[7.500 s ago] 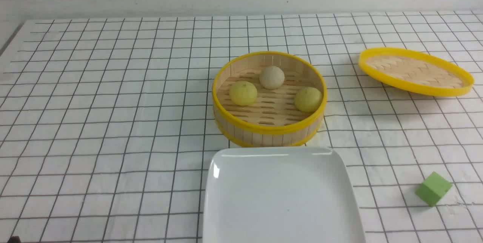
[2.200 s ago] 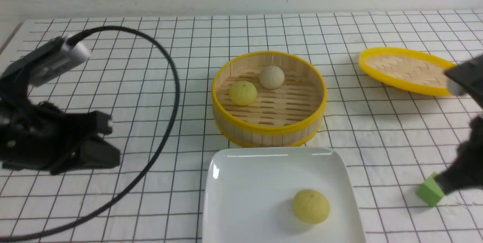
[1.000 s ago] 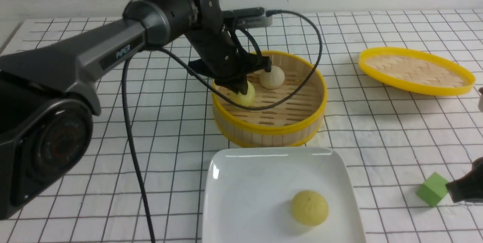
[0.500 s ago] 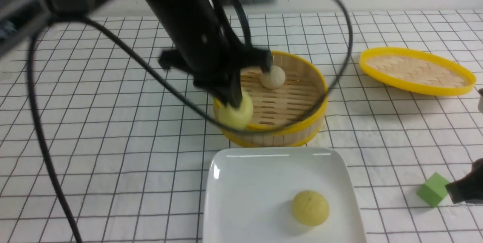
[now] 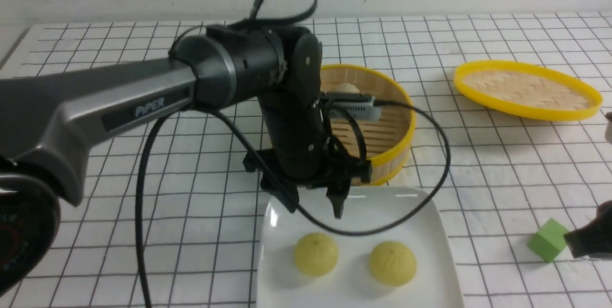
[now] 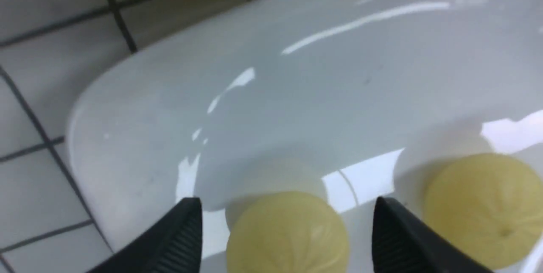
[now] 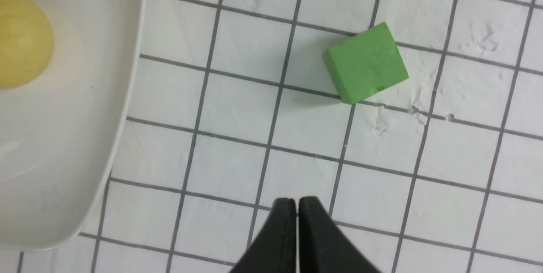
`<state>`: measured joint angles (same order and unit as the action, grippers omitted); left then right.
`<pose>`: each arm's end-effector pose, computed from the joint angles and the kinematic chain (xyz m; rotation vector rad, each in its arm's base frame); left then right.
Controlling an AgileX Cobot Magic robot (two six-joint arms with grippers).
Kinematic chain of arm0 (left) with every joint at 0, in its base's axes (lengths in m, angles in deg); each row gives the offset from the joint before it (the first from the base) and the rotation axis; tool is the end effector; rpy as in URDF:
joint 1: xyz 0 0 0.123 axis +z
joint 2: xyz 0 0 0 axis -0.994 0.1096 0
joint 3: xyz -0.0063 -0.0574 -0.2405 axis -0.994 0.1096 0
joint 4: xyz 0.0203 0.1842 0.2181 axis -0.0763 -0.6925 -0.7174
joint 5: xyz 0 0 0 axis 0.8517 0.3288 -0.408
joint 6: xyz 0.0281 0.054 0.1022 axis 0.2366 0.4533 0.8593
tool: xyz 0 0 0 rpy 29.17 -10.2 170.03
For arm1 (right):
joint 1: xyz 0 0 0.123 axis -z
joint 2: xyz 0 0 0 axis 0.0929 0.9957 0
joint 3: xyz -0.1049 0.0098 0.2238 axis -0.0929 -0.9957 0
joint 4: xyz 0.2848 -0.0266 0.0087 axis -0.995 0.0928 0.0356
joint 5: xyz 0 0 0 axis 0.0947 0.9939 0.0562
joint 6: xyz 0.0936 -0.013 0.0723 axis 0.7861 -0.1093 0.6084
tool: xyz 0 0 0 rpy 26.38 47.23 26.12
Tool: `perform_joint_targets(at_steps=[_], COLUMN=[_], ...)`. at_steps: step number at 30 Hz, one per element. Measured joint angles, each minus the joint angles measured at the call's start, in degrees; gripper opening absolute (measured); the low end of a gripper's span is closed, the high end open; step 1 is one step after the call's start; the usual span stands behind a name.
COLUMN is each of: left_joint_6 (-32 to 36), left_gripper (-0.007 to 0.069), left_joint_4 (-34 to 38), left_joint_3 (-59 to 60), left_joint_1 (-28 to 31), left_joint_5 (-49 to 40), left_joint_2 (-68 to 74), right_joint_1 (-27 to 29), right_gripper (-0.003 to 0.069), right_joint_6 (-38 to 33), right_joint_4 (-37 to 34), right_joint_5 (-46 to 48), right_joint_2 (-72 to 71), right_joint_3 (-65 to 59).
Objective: Put the steamed buns into the plate on the white-black tablecloth.
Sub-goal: 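Reach into the bamboo steamer and grasp a bun with the left gripper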
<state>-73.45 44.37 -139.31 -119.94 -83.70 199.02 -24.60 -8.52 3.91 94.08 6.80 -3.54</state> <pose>0.3434 -0.2715 0.1659 0.4531 2.9823 -0.3179 0.2378 0.0819 0.2055 -0.2344 2.7353 0.1258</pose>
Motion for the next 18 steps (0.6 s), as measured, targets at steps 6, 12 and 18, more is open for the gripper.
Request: perform_joint_targets(at_steps=[6, 12, 18], left_joint_6=[-1.50, -2.56, -2.96], left_gripper=[0.0206, 0.0023, 0.0205], left_joint_4=[-1.61, -1.89, -1.25], left_joint_3=[-20.47, -39.19, -50.56], left_joint_1=[3.84, 6.28, 6.28], left_joint_5=[-4.76, -5.53, -3.79], left_joint_2=[6.82, 18.28, 26.15], right_joint_1=[0.00, 0.00, 0.00], right_gripper=[0.0042, 0.0050, 0.0053], right_joint_6=[0.00, 0.00, 0.01], right_joint_4=[0.05, 0.05, 0.05], right_joint_5=[0.00, 0.01, -0.22], right_joint_2=[0.00, 0.00, 0.00], right_joint_3=[0.00, 0.00, 0.00])
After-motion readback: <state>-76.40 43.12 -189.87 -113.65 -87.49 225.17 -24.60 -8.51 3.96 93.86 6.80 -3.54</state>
